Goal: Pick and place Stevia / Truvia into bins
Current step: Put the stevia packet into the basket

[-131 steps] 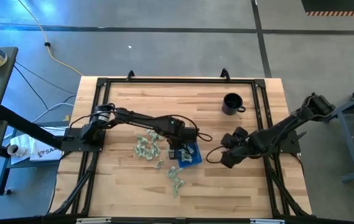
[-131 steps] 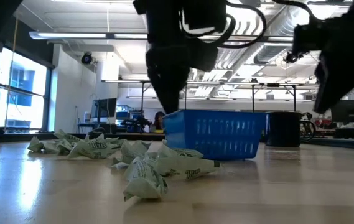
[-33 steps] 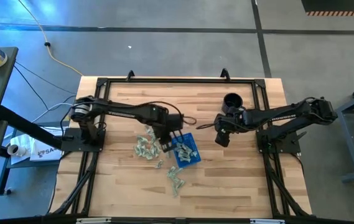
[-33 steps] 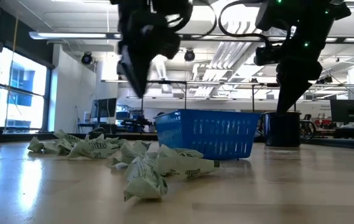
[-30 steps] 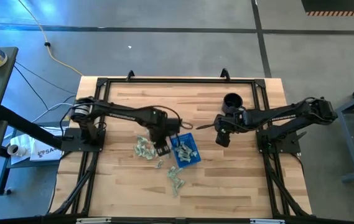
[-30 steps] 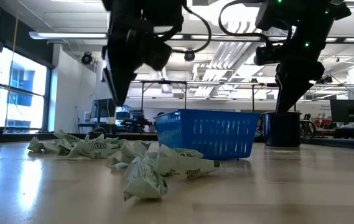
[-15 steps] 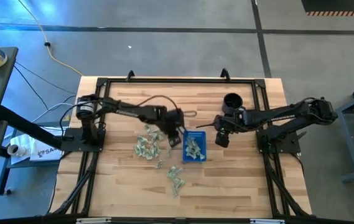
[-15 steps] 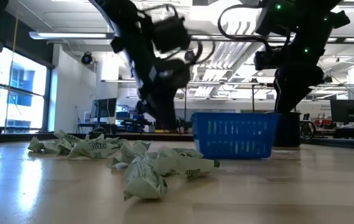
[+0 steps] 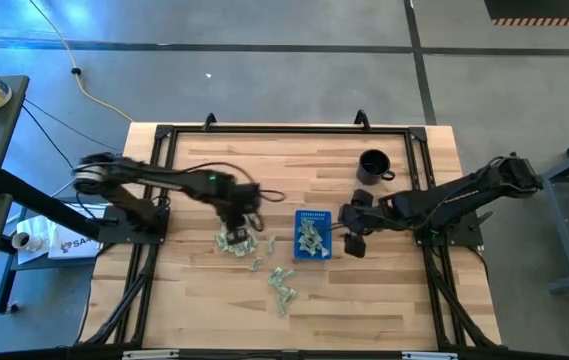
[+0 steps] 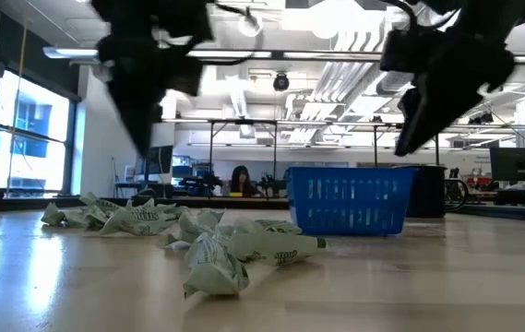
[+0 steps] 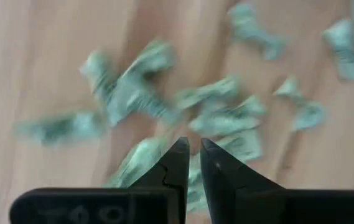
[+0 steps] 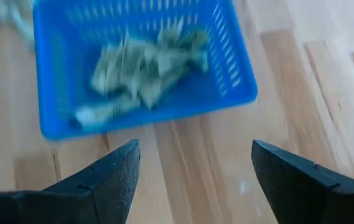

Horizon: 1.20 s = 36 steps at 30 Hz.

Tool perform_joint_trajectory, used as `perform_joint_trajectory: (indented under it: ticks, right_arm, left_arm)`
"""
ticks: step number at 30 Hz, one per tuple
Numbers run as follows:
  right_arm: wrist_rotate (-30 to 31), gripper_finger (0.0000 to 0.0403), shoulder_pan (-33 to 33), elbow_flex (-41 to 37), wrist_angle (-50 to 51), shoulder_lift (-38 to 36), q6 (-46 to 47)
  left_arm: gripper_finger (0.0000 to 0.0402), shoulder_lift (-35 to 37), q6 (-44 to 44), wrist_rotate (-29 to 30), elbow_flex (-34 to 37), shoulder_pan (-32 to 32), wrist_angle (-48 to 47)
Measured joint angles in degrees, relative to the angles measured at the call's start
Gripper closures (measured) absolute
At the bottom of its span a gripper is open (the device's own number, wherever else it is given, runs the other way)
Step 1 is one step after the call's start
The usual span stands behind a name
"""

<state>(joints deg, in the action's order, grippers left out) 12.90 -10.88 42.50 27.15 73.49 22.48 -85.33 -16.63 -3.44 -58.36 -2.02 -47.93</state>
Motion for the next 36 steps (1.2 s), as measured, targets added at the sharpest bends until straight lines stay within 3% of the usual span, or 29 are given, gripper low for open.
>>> perform_joint_trajectory:
  ticks: [4, 8, 18, 23, 26, 29, 36]
  right_arm:
    - [1.78, 0.0107, 1.13, 2.33, -3.07, 0.45, 4.96]
    - [2.92, 0.0107, 3.32, 5.41, -1.91, 1.51, 5.15]
    - [3.1, 0.0107, 8.34, 7.43, 4.15, 2.21, 7.59]
    - [4.64, 0.0107, 8.38, 7.43, 6.46, 2.21, 7.52]
    - [4.84, 0.0107, 8.38, 7.43, 7.46, 2.21, 7.28]
    - [4.84, 0.0107, 8.38, 7.43, 8.69, 2.21, 7.51]
    - [6.19, 0.0107, 8.38, 7.39, 10.74, 2.21, 7.52]
  left_arm:
    - [0.0322, 8.61, -14.85, 6.27, 10.81, -3.65, 6.75]
    - [0.0296, 11.08, -26.29, 8.7, 15.55, -9.91, 10.57]
    - [0.0139, 5.12, -32.87, 8.19, 16.03, -12.57, 15.15]
    - [0.0102, 0.17, -32.92, 7.44, 16.03, -12.59, 20.76]
    - [0.0118, -3.05, -31.79, 6.47, 15.92, -12.59, 23.37]
    - [0.0168, -5.43, -31.64, 5.51, 15.72, -12.66, 22.71]
    - [0.0358, -5.16, -29.23, 3.67, 12.03, -13.06, 18.56]
